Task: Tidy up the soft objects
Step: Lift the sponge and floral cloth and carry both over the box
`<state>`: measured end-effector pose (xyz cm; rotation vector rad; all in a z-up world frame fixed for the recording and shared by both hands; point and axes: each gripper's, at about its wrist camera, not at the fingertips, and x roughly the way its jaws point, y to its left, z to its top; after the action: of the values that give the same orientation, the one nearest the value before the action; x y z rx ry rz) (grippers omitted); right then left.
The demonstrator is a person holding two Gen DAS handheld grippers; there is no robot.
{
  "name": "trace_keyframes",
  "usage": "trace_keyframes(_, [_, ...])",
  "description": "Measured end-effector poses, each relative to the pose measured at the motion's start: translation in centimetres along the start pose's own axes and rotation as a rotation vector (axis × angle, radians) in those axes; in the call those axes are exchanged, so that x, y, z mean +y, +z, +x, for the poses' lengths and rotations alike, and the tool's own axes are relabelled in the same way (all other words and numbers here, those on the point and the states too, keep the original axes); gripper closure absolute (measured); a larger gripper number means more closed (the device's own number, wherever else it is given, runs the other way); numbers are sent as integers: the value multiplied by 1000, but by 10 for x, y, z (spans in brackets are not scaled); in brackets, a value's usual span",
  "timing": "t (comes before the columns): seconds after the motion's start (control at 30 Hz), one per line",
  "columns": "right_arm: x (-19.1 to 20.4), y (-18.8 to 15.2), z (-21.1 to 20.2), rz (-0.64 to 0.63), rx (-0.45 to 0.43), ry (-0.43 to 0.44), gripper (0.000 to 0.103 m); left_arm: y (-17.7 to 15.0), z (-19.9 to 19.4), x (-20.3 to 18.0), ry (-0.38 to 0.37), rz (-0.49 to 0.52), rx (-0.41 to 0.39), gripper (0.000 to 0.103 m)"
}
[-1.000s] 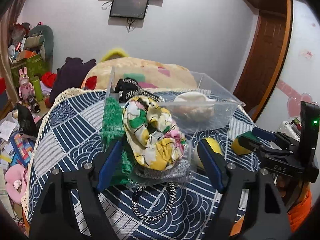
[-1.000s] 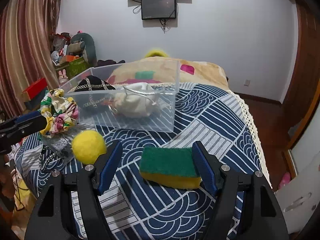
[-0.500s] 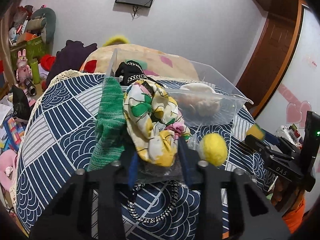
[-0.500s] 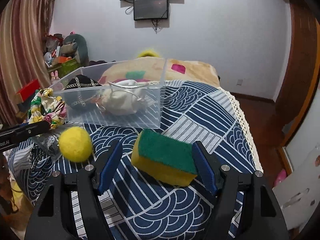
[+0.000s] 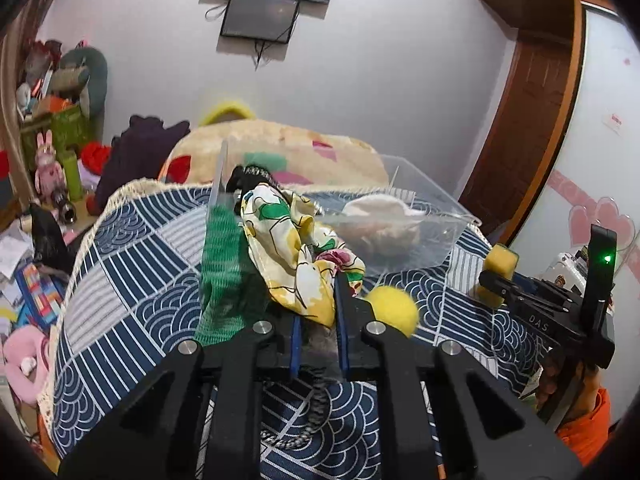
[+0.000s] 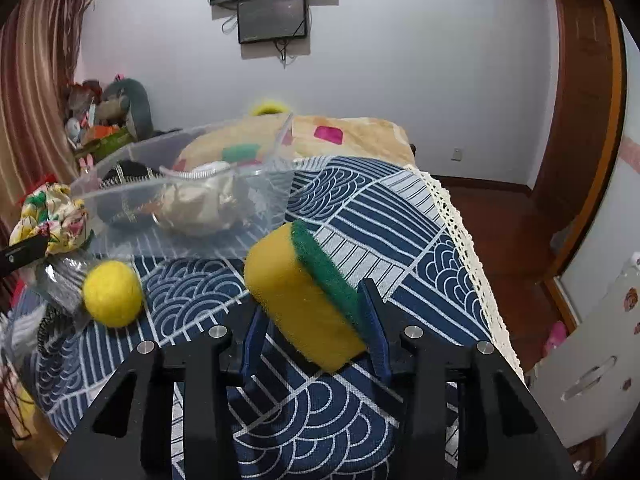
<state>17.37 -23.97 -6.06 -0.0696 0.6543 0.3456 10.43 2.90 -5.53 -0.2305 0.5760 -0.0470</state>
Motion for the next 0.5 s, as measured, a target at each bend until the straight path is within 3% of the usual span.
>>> trace_keyframes(0.23, [8,7,-11,-2,-34,48,68,15,-9,-5,8,32,-45,90])
trace_keyframes(0.5, [27,24,-18,-53,-75,76,68,35,-13,0,-38,35,-69,90])
